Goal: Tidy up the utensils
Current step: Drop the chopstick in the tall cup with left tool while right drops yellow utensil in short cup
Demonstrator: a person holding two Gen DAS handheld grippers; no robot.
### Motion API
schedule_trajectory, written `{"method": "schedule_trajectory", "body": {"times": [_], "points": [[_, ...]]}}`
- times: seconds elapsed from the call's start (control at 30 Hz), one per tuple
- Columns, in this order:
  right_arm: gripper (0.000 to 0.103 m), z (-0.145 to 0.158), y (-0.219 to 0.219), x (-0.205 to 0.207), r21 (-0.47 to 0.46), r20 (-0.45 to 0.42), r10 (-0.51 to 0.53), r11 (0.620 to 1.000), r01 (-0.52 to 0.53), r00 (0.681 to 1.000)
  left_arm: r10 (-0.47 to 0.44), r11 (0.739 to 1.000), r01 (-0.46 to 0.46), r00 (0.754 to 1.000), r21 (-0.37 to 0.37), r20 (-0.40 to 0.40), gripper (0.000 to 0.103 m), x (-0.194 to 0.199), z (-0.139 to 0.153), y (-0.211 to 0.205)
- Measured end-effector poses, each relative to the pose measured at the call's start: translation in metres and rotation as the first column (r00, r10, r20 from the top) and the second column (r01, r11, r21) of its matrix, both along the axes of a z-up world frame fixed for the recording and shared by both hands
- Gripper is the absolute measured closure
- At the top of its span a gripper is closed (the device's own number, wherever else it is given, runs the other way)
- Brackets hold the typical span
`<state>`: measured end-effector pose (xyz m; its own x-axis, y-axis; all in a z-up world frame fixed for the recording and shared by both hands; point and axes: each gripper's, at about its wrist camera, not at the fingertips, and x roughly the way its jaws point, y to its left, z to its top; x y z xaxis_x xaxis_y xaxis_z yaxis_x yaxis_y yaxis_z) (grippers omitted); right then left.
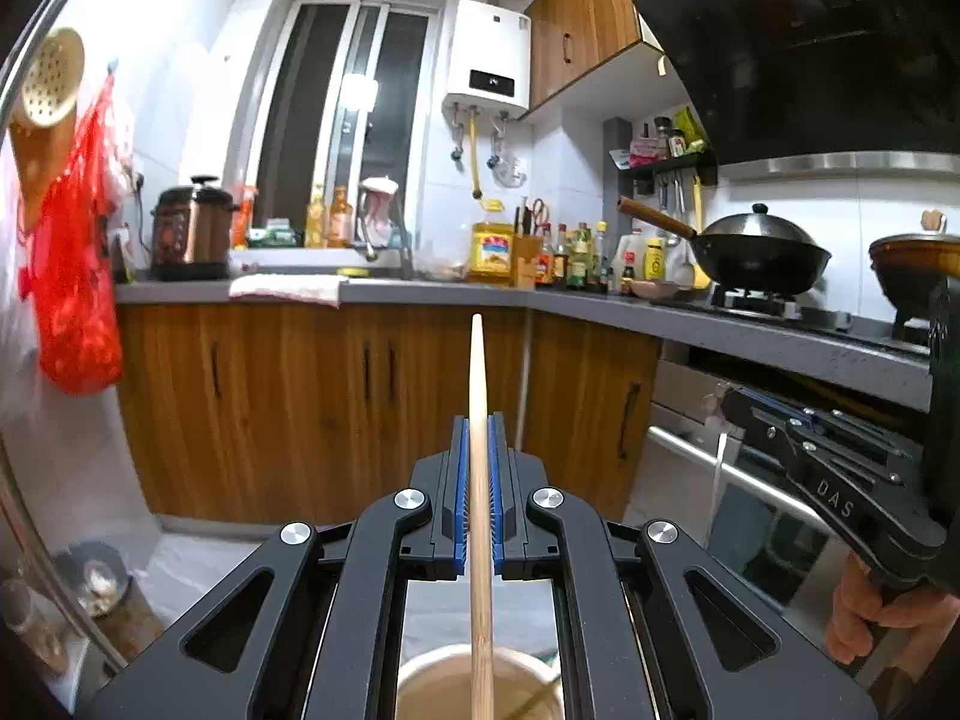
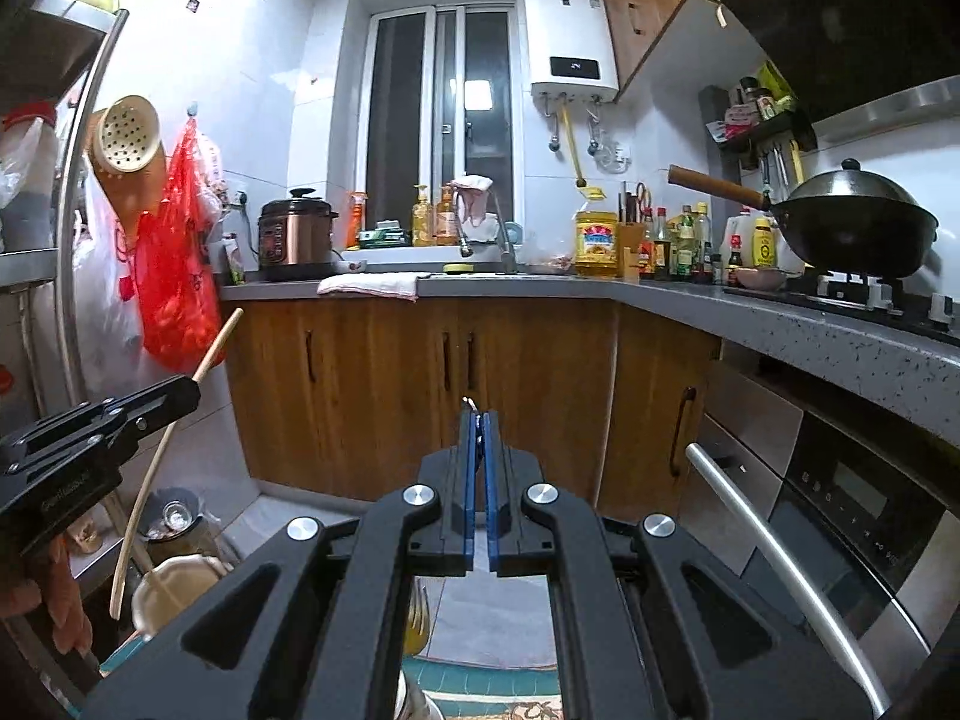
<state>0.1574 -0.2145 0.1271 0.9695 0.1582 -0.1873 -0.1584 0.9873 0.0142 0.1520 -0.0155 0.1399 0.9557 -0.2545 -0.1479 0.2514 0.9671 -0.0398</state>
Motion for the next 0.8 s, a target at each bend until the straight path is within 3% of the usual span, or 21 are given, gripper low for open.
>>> {"method": "schedule_trajectory", "body": {"times": [0.3,0.6,0.8], "points": [[0.101,-0.011,0.013,0.008,-0.041,0.020,0.003,0.999,-0.002,1.000,0.030,0.999,-0.033,0.998,0.042,0.058,0.096,0.004,-0.015,-0.007],[0.101,-0.027,0.017,0.003,-0.082,-0.024,0.058,0.995,-0.059,0.998,0.031,0.998,-0.032,0.999,0.049,0.016,0.096,0.001,-0.030,0.000],[0.101,-0.035,0.010,-0.006,-0.079,-0.056,0.090,0.992,-0.095,0.994,0.012,0.998,-0.011,1.000,0.070,-0.015,0.096,-0.021,-0.035,0.015]]}}
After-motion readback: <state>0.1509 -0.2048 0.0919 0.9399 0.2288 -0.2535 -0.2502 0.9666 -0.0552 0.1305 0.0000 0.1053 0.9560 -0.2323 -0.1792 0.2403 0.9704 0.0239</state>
